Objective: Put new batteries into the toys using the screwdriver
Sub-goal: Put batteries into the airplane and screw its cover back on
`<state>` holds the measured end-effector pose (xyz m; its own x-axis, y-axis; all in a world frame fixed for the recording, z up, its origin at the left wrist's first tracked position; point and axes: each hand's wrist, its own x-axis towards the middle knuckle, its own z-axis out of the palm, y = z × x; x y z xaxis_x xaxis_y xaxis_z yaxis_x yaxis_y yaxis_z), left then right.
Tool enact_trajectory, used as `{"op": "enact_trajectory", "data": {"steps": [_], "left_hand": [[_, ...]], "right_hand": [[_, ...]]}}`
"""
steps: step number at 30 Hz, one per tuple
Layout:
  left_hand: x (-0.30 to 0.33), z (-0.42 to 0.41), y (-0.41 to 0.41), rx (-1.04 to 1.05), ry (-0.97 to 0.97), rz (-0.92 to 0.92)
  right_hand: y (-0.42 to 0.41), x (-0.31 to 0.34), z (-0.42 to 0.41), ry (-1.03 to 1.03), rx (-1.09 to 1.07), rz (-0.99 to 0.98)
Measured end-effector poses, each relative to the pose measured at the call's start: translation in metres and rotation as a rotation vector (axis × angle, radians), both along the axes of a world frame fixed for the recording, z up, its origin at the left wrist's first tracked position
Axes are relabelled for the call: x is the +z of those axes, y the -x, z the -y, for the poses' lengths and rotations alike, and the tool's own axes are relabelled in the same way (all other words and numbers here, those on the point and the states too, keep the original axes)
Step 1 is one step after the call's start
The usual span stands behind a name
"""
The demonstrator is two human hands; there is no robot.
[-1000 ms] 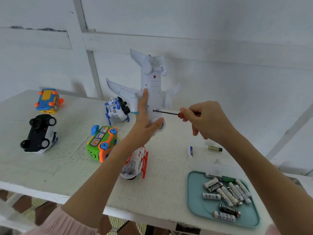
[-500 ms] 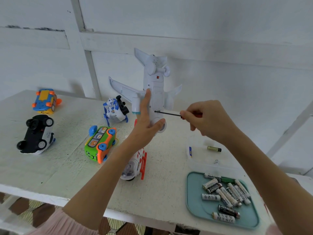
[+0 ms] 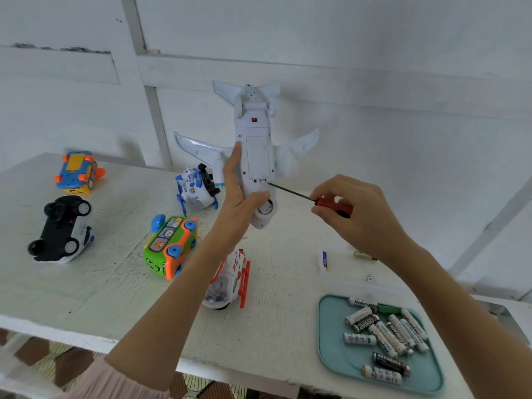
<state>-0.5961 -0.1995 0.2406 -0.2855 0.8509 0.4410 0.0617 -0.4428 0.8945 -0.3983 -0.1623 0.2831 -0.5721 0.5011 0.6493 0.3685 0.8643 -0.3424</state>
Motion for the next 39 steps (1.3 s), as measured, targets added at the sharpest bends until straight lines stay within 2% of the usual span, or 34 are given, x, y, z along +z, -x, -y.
{"op": "enact_trajectory", "data": {"steps": [6, 10, 20, 32, 39], "left_hand": [[0.002, 0.001, -0.002, -0.003, -0.018, 0.008], [0.002, 0.002, -0.004, -0.002, -0.026, 0.039], [0.008, 0.006, -0.015, -0.039, 0.007, 0.251], [0.01, 0.013, -0.017, -0.149, 0.007, 0.35], [0.011, 0.013, -0.02, -0.183, 0.052, 0.423]], "right_hand": [[0.005, -0.002, 0.002, -0.048, 0.008, 0.012], [0.007, -0.006, 0.005, -0.157, -0.049, 0.018], [0.01, -0.027, 0.004, -0.244, -0.054, -0.05], [0.01, -0.042, 0.0, -0.231, 0.043, -0.175], [0.011, -0.049, 0.0, -0.101, 0.074, -0.234]]}}
